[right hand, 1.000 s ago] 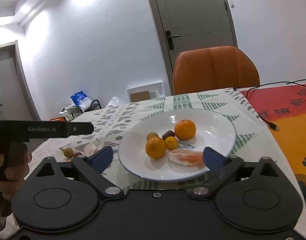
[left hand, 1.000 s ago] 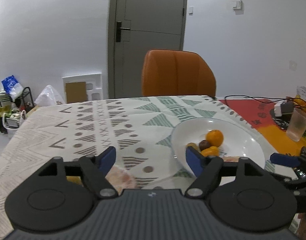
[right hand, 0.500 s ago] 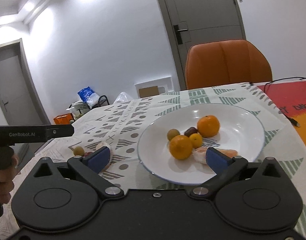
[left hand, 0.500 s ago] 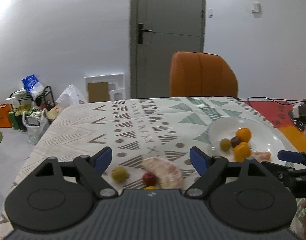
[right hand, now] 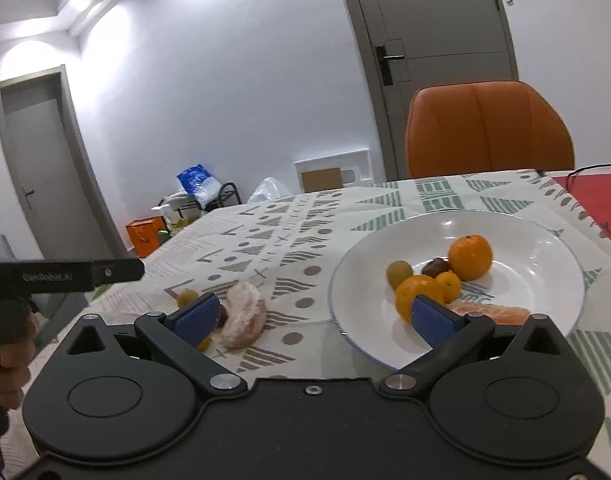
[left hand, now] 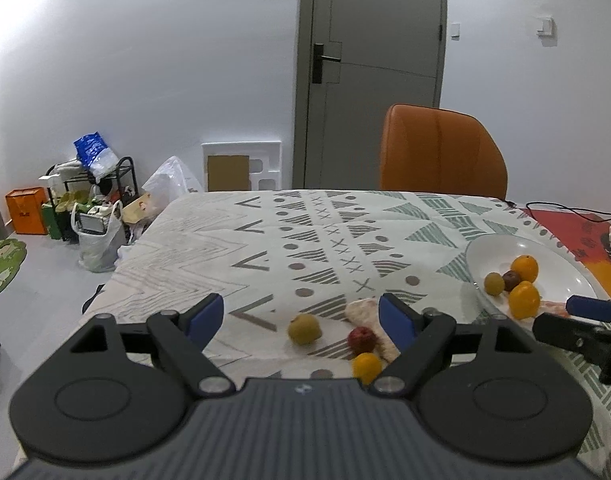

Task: Organize fruits
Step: 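Withdraw both grippers from the plate back to the remaining fruits, then move the right gripper onto the large peeled pomelo segment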

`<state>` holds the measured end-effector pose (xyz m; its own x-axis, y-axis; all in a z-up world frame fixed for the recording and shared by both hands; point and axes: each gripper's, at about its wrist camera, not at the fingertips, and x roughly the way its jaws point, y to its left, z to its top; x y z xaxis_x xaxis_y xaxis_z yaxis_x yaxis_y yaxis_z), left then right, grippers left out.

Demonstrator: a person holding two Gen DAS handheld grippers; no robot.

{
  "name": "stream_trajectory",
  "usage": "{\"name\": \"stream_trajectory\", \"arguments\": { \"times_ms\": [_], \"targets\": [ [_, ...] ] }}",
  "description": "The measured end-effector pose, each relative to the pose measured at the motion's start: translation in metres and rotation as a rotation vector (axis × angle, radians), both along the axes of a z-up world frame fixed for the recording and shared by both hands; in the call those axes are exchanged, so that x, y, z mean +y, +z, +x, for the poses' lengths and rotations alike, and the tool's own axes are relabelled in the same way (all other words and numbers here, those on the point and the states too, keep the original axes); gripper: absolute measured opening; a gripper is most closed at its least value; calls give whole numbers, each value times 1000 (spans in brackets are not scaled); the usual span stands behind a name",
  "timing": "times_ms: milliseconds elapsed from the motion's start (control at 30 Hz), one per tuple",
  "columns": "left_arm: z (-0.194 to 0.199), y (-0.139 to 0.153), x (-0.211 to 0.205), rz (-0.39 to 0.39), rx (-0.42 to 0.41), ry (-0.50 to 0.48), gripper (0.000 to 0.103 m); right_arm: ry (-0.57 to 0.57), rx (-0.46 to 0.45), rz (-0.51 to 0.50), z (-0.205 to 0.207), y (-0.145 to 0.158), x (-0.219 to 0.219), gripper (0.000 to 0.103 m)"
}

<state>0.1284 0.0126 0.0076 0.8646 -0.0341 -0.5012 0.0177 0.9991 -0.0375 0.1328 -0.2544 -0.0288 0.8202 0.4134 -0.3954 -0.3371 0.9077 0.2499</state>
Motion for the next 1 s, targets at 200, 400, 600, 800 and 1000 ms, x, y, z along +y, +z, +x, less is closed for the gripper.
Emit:
{"name": "stream_trajectory", "arguments": {
  "times_ms": [200, 400, 600, 800, 1000],
  "targets": [
    [-1, -7, 11, -15, 12, 28, 83, 33, -15, -38, -1, 1, 15, 100],
    [-3, -13, 19, -29, 16, 41, 83, 68, -2, -50, 1, 1, 28, 87],
    [-2, -19, 26, -56, 23, 37, 83, 97, 9, -80, 4, 1, 42, 77],
    [7, -32, 29, -63, 69, 42, 81, 103, 17, -88, 8, -2, 53, 71],
    [4, -32, 30, -79, 58, 35, 81, 135, 47, -118, 14, -9, 69, 64]
  ]
}}
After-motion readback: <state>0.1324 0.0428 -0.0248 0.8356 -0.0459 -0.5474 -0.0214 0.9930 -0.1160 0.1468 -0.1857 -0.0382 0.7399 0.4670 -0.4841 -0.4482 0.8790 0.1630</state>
